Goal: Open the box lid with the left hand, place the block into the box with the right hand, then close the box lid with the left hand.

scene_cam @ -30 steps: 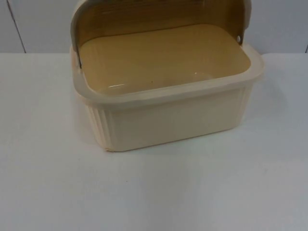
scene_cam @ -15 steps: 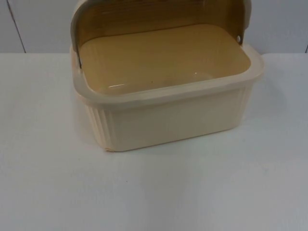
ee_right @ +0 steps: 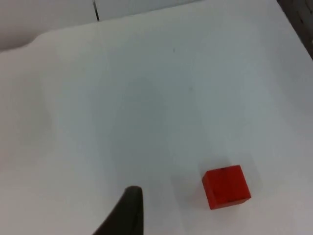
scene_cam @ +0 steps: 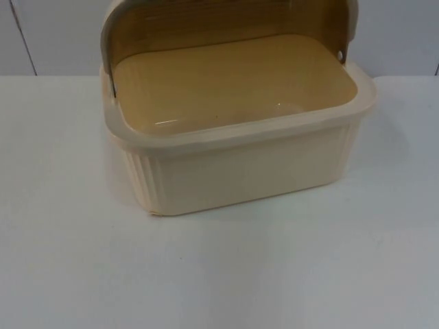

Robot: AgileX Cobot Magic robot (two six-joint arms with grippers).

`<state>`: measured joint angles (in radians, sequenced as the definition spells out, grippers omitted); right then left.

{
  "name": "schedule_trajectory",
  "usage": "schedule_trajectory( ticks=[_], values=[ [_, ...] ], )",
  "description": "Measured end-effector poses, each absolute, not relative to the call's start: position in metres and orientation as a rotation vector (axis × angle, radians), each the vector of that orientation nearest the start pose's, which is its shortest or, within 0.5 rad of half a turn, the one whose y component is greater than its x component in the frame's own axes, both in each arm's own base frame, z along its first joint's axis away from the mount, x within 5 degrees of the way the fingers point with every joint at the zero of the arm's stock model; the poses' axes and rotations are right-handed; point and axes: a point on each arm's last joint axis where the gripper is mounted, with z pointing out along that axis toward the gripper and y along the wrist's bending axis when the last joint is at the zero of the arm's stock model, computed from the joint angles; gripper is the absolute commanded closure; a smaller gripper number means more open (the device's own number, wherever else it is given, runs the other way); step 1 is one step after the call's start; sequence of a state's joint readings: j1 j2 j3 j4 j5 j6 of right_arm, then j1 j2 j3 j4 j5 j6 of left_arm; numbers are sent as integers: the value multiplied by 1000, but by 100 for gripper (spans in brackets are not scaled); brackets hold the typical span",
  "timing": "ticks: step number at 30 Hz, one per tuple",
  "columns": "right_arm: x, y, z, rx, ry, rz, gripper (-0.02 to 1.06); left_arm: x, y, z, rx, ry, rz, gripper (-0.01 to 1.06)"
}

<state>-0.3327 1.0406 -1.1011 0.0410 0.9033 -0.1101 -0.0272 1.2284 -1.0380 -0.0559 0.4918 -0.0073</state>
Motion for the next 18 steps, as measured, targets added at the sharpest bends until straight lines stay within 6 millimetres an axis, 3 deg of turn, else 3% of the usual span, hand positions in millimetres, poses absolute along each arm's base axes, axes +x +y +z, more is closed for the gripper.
schedule_trajectory(
  ticks=[4, 8, 15, 18],
  values=[
    [216, -65, 363, 234, 2394, -79, 0, 268, -10, 347, -17, 2166, -77, 64],
    [238, -80, 341, 274, 2462, -67, 0, 268, -10, 347, -17, 2166, -77, 64],
    [259, -130, 308, 444, 2454, -127, 0, 268, -10, 347, -17, 2166, -77, 64],
    [265, -141, 297, 460, 2463, -142, 0, 268, -10, 347, -17, 2166, -77, 64]
  ],
)
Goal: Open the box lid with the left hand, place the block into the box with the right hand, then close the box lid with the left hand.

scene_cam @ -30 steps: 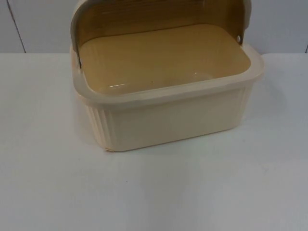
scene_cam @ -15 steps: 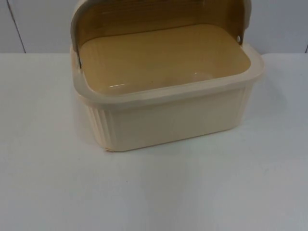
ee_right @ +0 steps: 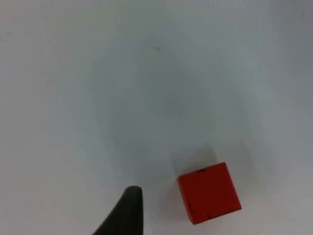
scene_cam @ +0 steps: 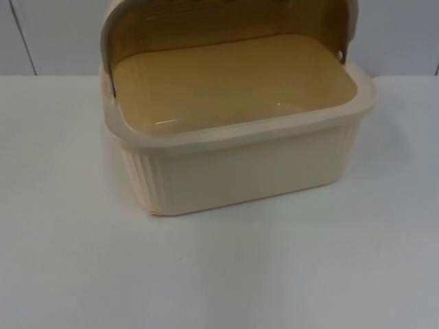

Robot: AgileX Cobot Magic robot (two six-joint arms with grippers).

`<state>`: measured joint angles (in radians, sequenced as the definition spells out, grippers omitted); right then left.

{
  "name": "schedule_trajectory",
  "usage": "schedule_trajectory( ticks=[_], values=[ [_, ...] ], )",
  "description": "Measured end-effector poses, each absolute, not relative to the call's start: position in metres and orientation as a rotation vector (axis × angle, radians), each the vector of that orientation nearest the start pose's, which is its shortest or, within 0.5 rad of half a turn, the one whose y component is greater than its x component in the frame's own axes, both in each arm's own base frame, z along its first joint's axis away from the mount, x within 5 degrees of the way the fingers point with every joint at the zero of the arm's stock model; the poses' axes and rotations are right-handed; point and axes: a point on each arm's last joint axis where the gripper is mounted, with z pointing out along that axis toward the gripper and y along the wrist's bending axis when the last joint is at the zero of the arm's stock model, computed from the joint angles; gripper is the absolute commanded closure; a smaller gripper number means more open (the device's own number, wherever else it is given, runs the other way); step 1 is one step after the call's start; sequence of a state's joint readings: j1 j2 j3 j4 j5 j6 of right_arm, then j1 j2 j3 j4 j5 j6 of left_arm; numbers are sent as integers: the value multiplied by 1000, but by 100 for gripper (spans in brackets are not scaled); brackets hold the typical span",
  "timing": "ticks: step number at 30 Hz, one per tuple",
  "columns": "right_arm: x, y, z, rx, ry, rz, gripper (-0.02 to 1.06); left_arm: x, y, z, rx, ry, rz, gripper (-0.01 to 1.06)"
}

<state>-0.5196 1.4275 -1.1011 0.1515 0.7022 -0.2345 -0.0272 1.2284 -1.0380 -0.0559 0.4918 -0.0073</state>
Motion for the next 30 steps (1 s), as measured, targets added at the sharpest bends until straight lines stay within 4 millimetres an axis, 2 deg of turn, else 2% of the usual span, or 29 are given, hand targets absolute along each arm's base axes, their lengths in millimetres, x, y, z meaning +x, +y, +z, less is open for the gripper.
schedule_trajectory(
  ticks=[6, 7, 11, 12, 16, 17, 20, 22, 23, 27, 30],
  values=[
    [286, -155, 261, 450, 2524, -134, 0, 268, -10, 347, -17, 2166, -77, 64],
    [286, -155, 261, 450, 2524, -134, 0, 268, -10, 347, -17, 2166, -77, 64],
    [299, -162, 230, 446, 2585, -117, 0, 268, -9, 347, -13, 2166, -71, 64],
    [299, -162, 230, 446, 2585, -117, 0, 268, -9, 347, -13, 2166, -71, 64],
    [309, -169, 197, 468, 2647, -92, 0, 268, -9, 347, -11, 2166, -69, 64],
    [309, -169, 197, 468, 2647, -92, 0, 268, -9, 347, -11, 2166, -69, 64],
    [315, -173, 172, 477, 2683, -82, 0, 268, -9, 347, -10, 2168, -67, 64],
    [317, -174, 163, 465, 2699, -82, 0, 268, -9, 347, -10, 2168, -67, 64],
    [317, -174, 163, 465, 2699, -82, 0, 268, -9, 347, -10, 2168, -67, 64],
    [328, -160, 139, 340, 2770, -91, 0, 268, -9, 347, -10, 2168, -67, 64],
    [334, -150, 135, 282, 2782, -100, 0, 268, -9, 347, -10, 2168, -67, 64]
  ],
)
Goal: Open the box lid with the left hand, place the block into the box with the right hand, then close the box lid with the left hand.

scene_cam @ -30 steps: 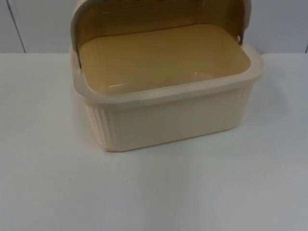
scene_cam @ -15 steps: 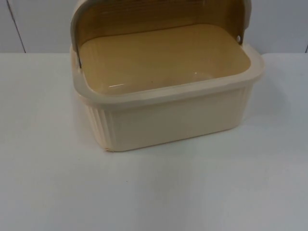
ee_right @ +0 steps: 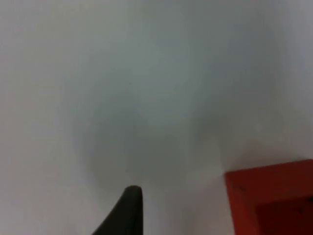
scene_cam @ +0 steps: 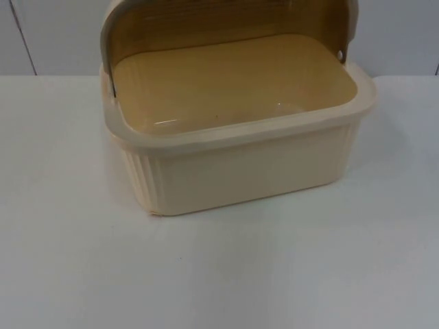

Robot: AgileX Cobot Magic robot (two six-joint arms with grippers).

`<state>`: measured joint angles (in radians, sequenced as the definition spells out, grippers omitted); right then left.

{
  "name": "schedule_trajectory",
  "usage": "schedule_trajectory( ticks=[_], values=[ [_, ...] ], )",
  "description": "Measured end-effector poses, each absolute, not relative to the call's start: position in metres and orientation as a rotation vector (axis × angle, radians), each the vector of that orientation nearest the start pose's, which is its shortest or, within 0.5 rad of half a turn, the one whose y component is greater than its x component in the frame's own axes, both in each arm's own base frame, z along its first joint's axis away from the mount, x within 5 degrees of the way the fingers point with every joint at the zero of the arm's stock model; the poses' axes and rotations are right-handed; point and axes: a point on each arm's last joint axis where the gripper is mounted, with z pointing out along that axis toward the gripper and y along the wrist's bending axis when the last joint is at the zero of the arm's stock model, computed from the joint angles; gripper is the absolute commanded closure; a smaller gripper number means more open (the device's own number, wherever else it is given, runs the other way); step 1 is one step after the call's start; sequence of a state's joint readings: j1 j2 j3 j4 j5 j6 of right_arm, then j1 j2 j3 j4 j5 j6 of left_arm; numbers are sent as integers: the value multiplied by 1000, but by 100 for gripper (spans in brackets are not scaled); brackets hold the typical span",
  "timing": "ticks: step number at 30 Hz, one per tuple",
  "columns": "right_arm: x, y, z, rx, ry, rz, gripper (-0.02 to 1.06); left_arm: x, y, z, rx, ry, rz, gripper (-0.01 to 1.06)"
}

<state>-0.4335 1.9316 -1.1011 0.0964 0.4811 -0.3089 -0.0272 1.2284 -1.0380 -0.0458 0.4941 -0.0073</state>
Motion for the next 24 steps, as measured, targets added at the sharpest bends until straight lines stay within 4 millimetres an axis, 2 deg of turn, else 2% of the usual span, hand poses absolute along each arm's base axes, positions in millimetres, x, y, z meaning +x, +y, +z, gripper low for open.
schedule_trajectory(
  ticks=[5, 20, 24],
  values=[
    [340, -140, 132, 234, 2785, -153, 0, 267, -8, 345, 2, 2188, -47, 64],
    [329, -142, 130, 169, 2912, -217, 0, 266, -7, 343, 20, 2216, -20, 64],
    [327, -150, 129, 192, 2902, -239, 3, 266, -7, 343, 20, 2216, -20, 64]
  ],
)
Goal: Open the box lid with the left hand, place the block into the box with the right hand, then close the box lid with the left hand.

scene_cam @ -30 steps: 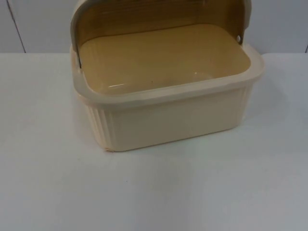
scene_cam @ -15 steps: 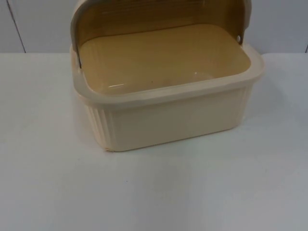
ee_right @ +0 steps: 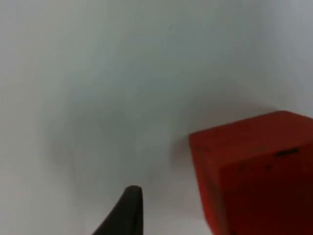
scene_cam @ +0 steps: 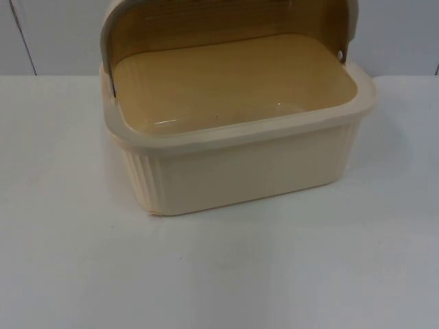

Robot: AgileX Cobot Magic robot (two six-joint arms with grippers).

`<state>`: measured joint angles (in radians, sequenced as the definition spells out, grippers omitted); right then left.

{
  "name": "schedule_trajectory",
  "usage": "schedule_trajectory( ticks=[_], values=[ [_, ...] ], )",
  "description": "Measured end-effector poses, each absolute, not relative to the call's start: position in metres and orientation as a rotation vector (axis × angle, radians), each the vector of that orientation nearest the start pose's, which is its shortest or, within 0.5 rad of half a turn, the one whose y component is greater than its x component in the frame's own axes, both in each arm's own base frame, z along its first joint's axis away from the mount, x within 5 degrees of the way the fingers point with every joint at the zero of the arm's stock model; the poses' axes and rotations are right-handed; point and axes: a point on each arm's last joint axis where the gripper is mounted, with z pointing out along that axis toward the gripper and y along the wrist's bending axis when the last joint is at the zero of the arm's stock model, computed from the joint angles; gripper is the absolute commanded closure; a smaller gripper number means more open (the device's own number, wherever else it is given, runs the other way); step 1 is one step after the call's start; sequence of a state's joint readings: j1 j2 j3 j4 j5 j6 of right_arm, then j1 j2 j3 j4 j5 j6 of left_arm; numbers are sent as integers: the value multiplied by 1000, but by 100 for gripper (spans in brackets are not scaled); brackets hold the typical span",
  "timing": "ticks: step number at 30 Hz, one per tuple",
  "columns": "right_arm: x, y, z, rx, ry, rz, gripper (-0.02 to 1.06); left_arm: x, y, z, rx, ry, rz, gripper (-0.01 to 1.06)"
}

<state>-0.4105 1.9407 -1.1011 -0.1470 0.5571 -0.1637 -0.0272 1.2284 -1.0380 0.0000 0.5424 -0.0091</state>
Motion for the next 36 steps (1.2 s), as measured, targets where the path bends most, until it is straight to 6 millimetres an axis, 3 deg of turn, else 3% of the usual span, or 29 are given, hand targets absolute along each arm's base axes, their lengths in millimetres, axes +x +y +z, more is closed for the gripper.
schedule_trajectory(
  ticks=[3, 6, 9, 10, 12, 14, 26, 31, 36],
  values=[
    [327, -153, 129, 201, 2898, -245, 8, 266, -7, 343, 20, 2216, -20, 64],
    [327, -154, 128, 180, 2895, -259, 23, 266, -7, 343, 20, 2216, -20, 64],
    [328, -154, 127, 176, 2887, -261, 54, 266, -7, 343, 20, 2216, -20, 64],
    [329, -154, 127, 175, 2878, -264, 54, 266, -7, 343, 20, 2216, -20, 64],
    [329, -154, 128, 173, 2877, -265, 84, 266, -7, 343, 20, 2216, -20, 64],
    [329, -154, 128, 178, 2876, -265, 104, 266, -7, 343, 20, 2216, -20, 64],
    [327, -154, 131, 295, 2873, -255, 104, 266, -7, 343, 20, 2216, -20, 64],
    [326, -154, 158, 306, 2790, -281, 104, 266, -7, 343, 20, 2216, -20, 64],
    [327, -153, 210, 342, 2618, -302, 104, 266, -7, 343, 24, 2216, -15, 64]
  ],
)
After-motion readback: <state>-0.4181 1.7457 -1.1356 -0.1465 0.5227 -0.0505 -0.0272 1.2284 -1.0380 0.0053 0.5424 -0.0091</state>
